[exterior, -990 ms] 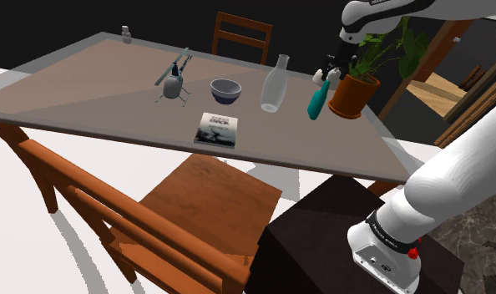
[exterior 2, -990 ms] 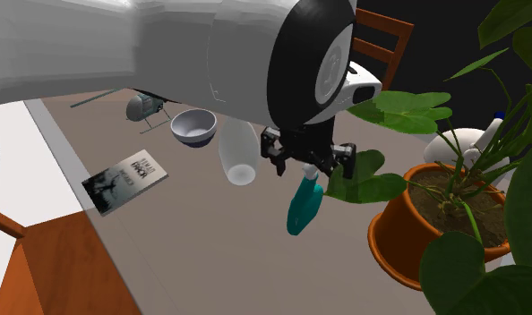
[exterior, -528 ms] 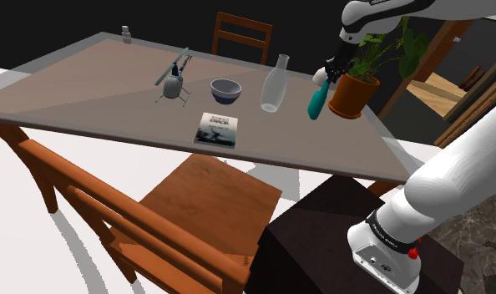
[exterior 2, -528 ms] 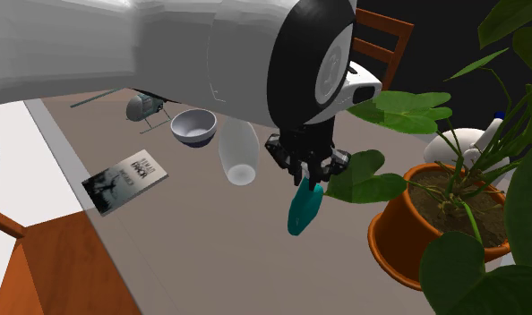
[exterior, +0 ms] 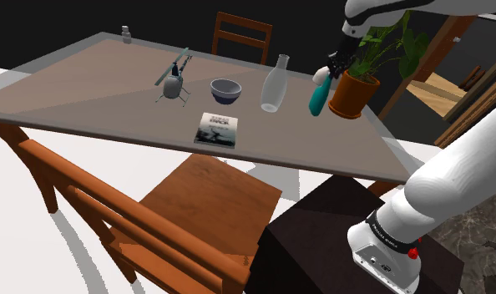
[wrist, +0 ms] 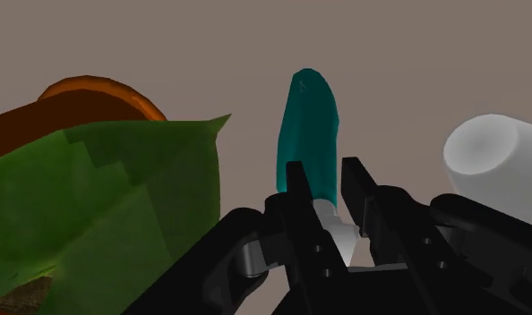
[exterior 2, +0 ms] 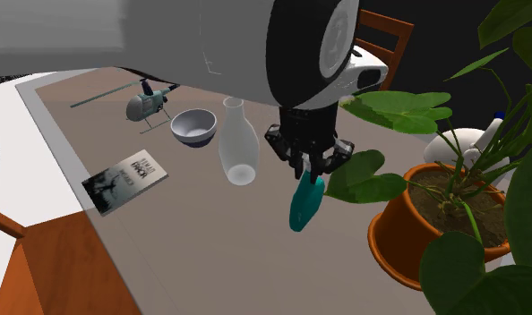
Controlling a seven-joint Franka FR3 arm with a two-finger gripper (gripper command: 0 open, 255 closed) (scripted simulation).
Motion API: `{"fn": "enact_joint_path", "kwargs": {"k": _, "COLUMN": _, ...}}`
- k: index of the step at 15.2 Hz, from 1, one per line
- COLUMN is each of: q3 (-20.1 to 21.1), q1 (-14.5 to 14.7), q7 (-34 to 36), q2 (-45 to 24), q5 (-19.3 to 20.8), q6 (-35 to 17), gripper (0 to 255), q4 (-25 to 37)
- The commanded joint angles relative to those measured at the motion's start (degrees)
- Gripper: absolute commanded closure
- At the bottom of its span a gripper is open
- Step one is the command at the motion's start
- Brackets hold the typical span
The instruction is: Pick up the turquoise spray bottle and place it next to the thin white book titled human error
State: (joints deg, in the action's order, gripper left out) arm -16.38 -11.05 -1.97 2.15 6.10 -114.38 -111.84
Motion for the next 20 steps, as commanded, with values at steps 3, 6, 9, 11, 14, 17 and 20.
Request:
{"fn": "enact_joint_path", "kwargs": {"k": 3, "q3": 0.1, "q1": 0.0, "q7": -0.2, "q2": 0.4, "q5": 0.0, "q6": 3.1, "gripper": 255, "q4": 2.8}}
{"fn": "enact_joint_path", "kwargs": {"k": 6, "q3": 0.1, "q1": 0.1, "q7": -0.4, "q2": 0.5, "q5": 0.0, "q6": 5.4, "gripper": 255, "q4": 4.9}}
{"fn": "enact_joint_path", "kwargs": {"k": 9, "q3": 0.1, "q1": 0.1, "q7": -0.6, "q2": 0.6, "q5": -0.1, "q6": 7.7, "gripper": 255, "q4": 7.1}}
{"fn": "enact_joint_path", "kwargs": {"k": 11, "q3": 0.2, "q1": 0.1, "q7": -0.7, "q2": 0.6, "q5": -0.1, "q6": 9.0, "gripper": 255, "q4": 8.4}}
{"fn": "enact_joint_path", "kwargs": {"k": 14, "q3": 2.1, "q1": 1.8, "q7": 2.8, "q2": 3.1, "q5": 0.6, "q6": 12.0, "gripper": 255, "q4": 8.6}}
{"fn": "enact_joint_path", "kwargs": {"k": 17, "q3": 4.2, "q1": 3.3, "q7": 6.2, "q2": 5.1, "q5": 1.0, "q6": 15.2, "gripper": 255, "q4": 9.5}}
{"fn": "enact_joint_path", "kwargs": {"k": 20, "q3": 6.4, "q1": 4.8, "q7": 9.5, "q2": 6.5, "q5": 1.2, "q6": 18.5, "gripper": 255, "q4": 11.1}}
